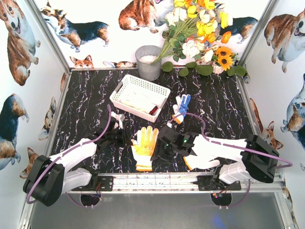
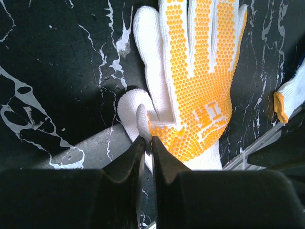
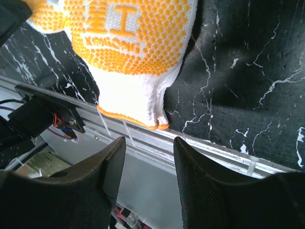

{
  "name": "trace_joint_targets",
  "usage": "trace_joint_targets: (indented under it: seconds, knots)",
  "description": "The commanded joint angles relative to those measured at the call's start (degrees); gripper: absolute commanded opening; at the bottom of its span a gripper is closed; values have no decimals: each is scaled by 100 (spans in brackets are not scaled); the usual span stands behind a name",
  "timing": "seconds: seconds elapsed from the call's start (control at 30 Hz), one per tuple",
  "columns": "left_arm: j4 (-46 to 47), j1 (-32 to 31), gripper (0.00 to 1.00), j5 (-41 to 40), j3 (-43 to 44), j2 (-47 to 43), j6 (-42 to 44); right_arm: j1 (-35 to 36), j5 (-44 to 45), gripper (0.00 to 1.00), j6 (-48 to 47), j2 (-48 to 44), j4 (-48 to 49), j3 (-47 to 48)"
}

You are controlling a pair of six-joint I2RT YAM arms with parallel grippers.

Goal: Put the gloves into the storage basket
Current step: Pair the glove with the glove.

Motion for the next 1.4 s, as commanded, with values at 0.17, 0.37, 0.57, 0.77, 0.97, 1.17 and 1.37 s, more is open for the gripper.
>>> trace_joint_targets:
  seconds: [0.17, 0.37, 0.57, 0.77, 0.97, 1.17, 1.37]
  knots:
    - [114, 54, 6, 100, -42, -6, 77, 50, -96, 41, 337, 584, 877, 46]
    - [44, 52, 6, 84, -58, 18, 79, 55, -315, 36, 207, 923, 930, 224]
    - [-6, 52, 6, 24, -39, 0, 88, 67, -508, 33, 205, 1072, 1098, 217]
    - [28, 58, 6, 17, -4, 89, 93, 92, -666, 31, 159, 1228, 1214, 280]
    - [73, 52, 6, 5, 90, 156, 92, 108, -700, 20, 178, 1215, 1201, 289]
    - [24, 55, 6, -96, 119, 132, 74, 157, -692, 13, 228, 1069, 1115, 272]
    - [41, 50, 7, -155, 81, 68, 53, 199, -615, 10, 302, 829, 1031, 154]
